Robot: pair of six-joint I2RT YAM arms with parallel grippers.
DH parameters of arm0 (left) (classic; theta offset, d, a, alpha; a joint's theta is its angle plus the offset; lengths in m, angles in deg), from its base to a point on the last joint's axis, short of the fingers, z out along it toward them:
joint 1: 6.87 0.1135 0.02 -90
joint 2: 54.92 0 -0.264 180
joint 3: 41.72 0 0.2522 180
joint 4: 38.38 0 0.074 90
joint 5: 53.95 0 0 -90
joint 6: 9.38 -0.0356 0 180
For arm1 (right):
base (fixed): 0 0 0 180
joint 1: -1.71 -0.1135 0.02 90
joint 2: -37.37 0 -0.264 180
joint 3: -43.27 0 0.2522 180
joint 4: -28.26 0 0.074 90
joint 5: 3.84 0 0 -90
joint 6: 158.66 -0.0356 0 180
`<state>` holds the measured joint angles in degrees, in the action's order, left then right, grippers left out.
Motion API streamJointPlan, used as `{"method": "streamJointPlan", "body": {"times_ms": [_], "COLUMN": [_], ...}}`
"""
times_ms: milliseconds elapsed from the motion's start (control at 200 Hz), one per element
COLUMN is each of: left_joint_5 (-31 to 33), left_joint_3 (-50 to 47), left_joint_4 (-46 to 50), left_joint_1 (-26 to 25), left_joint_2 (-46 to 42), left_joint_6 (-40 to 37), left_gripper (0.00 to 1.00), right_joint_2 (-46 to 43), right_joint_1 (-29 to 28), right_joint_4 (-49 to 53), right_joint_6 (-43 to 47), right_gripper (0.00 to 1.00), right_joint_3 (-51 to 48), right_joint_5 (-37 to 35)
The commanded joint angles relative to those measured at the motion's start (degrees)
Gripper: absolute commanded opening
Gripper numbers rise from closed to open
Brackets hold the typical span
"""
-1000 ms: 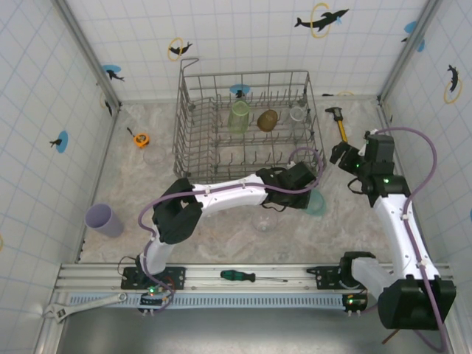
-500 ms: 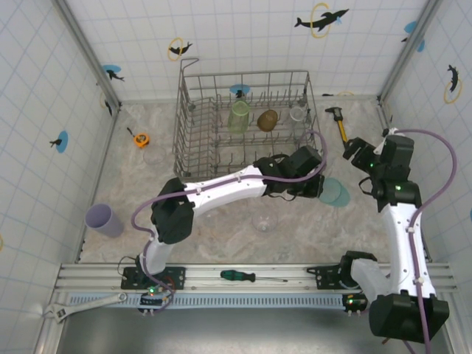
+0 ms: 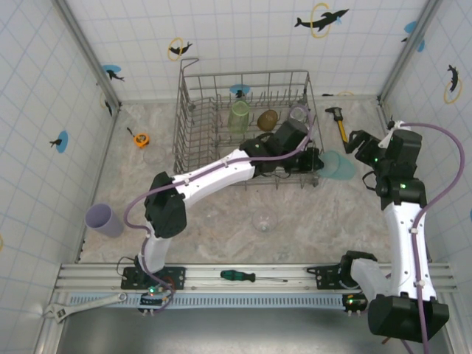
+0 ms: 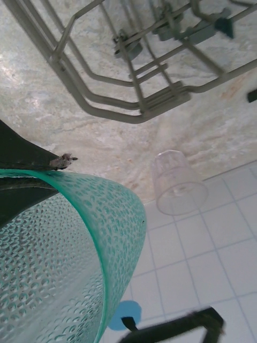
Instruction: Load the cups into the dish rack
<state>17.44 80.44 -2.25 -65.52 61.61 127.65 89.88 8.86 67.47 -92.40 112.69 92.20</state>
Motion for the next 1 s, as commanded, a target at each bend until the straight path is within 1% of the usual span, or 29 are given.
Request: {"method": "streamJointPlan", "body": {"times_ms": [0, 180, 320, 370, 520, 565, 650, 731, 801, 846, 861, 891, 991], "left_joint_5": [-3.0, -5.7, -9.1, -11.0, -17.1, -19.2, -23.9, -27.1, -29.1, -30.4, -31.0, -31.8, -35.3], "left_joint_3": [1.9, 1.1, -2.4, -4.2, -10.7, -12.4, -14.9, -16.6, -18.1, -19.4, -19.9, -21.2, -26.9], "left_joint_4": [-2.6, -2.0, -2.9, -3.8, -8.3, -9.6, -11.7, -12.8, -13.8, -14.9, -15.4, -16.7, -24.8], "left_joint_1": [1.6, 5.9, 11.0, 13.4, 21.1, 23.7, 28.0, 31.4, 33.5, 33.7, 35.5, 36.3, 38.1], "left_joint_2": [-4.6, -7.0, -9.7, -10.7, -14.1, -14.5, -14.8, -14.7, -14.7, -14.9, -15.0, -15.4, -17.1], "left_joint_6": [-0.1, -2.1, -3.3, -3.3, -2.5, -1.9, -0.5, 0.3, 0.7, 1.1, 1.4, 2.1, 6.7], "left_gripper": [0.0, 0.0, 0.0, 0.0, 0.0, 0.0, 0.0, 0.0, 0.0, 0.0, 0.0, 0.0, 0.0], "right_joint_2": [-0.9, 0.3, 1.4, 1.5, 2.6, 2.7, 2.3, 2.3, 3.1, 4.0, 4.3, 5.0, 8.6], "right_joint_1": [0.6, 0.8, 0.8, 0.9, 0.6, 0.0, -2.7, -6.3, -9.4, -11.3, -12.0, -13.0, -15.9], "right_joint_4": [-1.5, -1.3, -3.4, -6.0, -20.7, -25.0, -32.0, -33.9, -35.9, -37.5, -38.2, -39.6, -42.4], "right_joint_6": [-1.3, -3.6, -7.0, -8.6, -15.7, -17.9, -19.3, -18.2, -17.7, -17.9, -18.0, -18.1, -18.1], "right_gripper": [1.0, 1.0, 1.0, 1.0, 1.0, 1.0, 1.0, 1.0, 1.0, 1.0, 1.0, 1.0, 1.0], "right_joint_3": [0.9, 1.6, 1.2, -0.1, -6.8, -9.0, -11.9, -12.8, -13.1, -13.2, -13.2, -13.1, -11.8], "right_joint_5": [2.6, 6.9, 10.3, 12.7, 24.9, 26.8, 25.8, 22.1, 20.4, 20.4, 20.6, 21.0, 22.6]}}
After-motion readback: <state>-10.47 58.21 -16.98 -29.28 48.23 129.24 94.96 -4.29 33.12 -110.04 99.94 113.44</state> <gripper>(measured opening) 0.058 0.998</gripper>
